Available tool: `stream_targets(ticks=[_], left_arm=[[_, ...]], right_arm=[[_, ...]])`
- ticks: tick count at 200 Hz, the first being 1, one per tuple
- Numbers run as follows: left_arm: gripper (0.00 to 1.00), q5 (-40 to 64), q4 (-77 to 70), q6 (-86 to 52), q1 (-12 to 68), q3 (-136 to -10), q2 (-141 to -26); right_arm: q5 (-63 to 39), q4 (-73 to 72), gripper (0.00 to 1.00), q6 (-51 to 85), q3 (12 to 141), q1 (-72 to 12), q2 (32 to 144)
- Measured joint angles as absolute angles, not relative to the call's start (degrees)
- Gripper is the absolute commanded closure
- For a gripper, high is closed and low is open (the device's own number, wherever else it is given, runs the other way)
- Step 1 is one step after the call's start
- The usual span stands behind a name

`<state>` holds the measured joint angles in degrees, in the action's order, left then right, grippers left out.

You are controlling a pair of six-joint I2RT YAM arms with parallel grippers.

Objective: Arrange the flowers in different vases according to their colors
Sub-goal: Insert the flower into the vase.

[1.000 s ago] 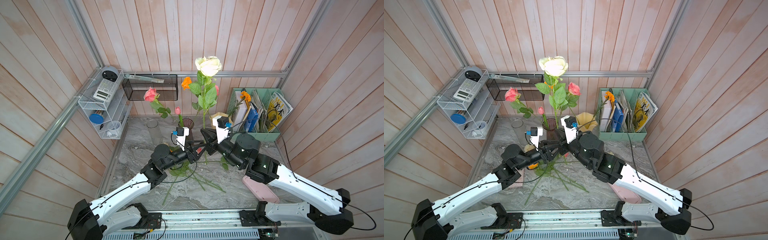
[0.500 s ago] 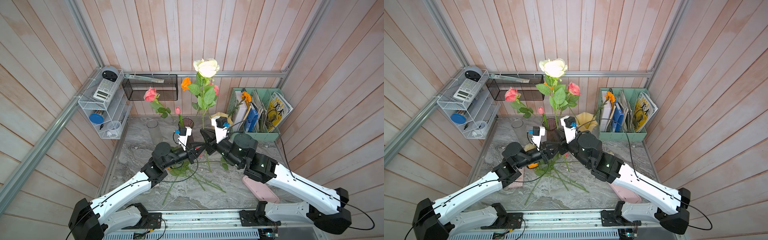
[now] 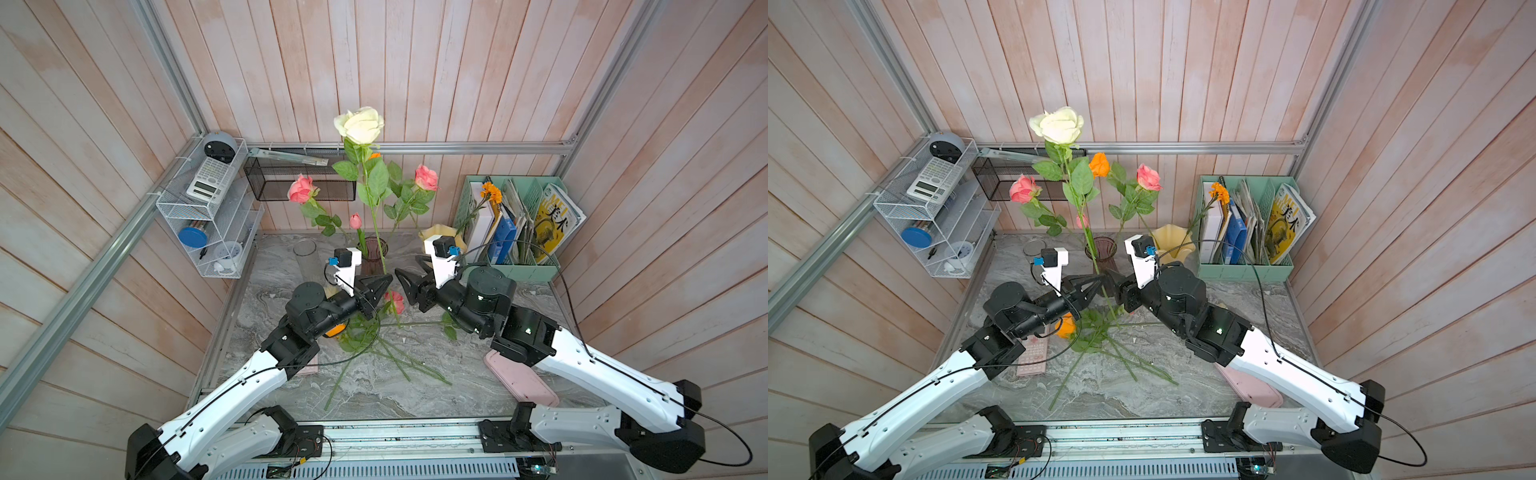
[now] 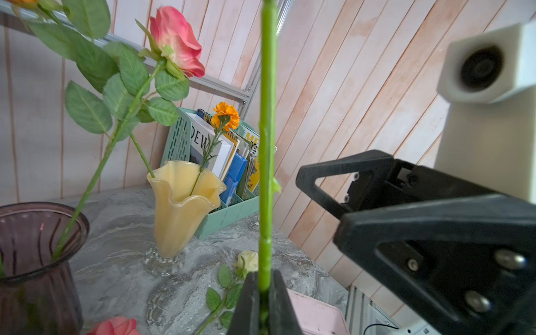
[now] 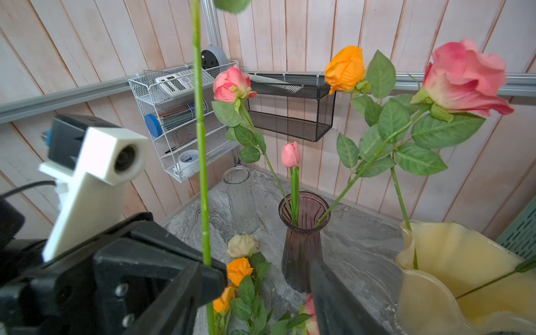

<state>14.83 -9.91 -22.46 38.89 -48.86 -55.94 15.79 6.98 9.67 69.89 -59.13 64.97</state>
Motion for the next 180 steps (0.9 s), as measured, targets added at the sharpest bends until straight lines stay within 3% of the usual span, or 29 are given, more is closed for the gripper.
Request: stream_targets(ticks=[77, 125, 180], left_arm=[[1.0, -1.96, 3.77, -5.56, 35.31, -58.98, -48.64], [1.0, -10.87, 0.05, 2.26, 24.95, -63.35, -50.63], [1.0, -12.29, -7.73, 4.12, 10.17, -64.86, -60.97]], right_arm=[[14.52, 9.45, 0.32, 10.92, 64.29, -57.8, 59.66], [12.14, 10.52, 0.32, 12.58, 58.15, -56.53, 58.67], [9.61, 10.72, 0.32, 14.9, 52.05, -52.05, 56.14]])
